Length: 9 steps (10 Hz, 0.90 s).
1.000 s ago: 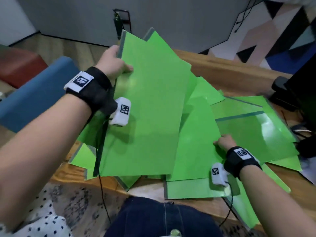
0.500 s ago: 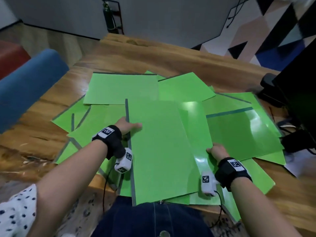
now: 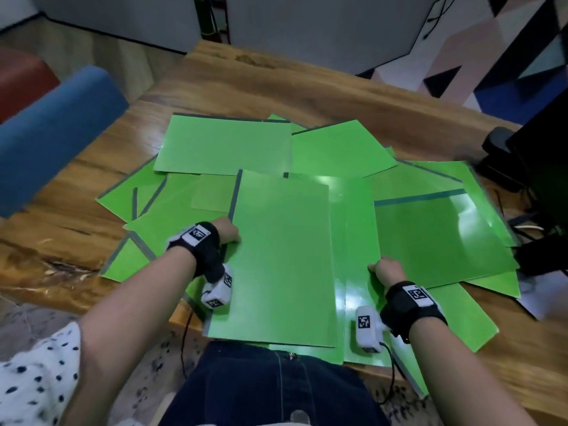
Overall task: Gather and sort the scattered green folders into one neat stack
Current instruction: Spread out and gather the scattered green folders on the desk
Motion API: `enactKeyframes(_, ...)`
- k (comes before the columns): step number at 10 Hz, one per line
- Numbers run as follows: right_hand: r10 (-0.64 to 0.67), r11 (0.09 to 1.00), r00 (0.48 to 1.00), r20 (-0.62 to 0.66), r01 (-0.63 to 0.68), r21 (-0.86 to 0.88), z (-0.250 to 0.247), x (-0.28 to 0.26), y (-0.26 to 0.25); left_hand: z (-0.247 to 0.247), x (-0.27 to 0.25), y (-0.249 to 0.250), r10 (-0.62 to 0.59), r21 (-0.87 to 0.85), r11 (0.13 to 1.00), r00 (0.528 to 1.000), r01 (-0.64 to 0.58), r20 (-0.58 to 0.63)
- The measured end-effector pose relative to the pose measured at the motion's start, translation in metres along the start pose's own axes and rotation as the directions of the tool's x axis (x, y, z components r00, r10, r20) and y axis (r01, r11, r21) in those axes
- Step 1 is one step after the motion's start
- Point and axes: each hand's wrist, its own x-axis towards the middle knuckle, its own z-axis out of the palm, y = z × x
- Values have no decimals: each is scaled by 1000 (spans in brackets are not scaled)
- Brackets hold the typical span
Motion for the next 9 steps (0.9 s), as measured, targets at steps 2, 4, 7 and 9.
enactKeyframes(2,46,999,998,47,-46,14,16,-8,3,48,0,1,-82,-210,972,989,107,125)
enactKeyframes(4,112,962,986,126,-139,235,31,-9,11,66,3,7,-115,-344,931,993,119,31)
enactKeyframes(7,122,918,984,132,-162,362,35,-26,11,27,0,36,162,-518,811,955,-272,-248)
enactKeyframes(9,52,938,993,102,-84,336,34,-31,2,53,2,21,170,-255,952,985,-170,-23)
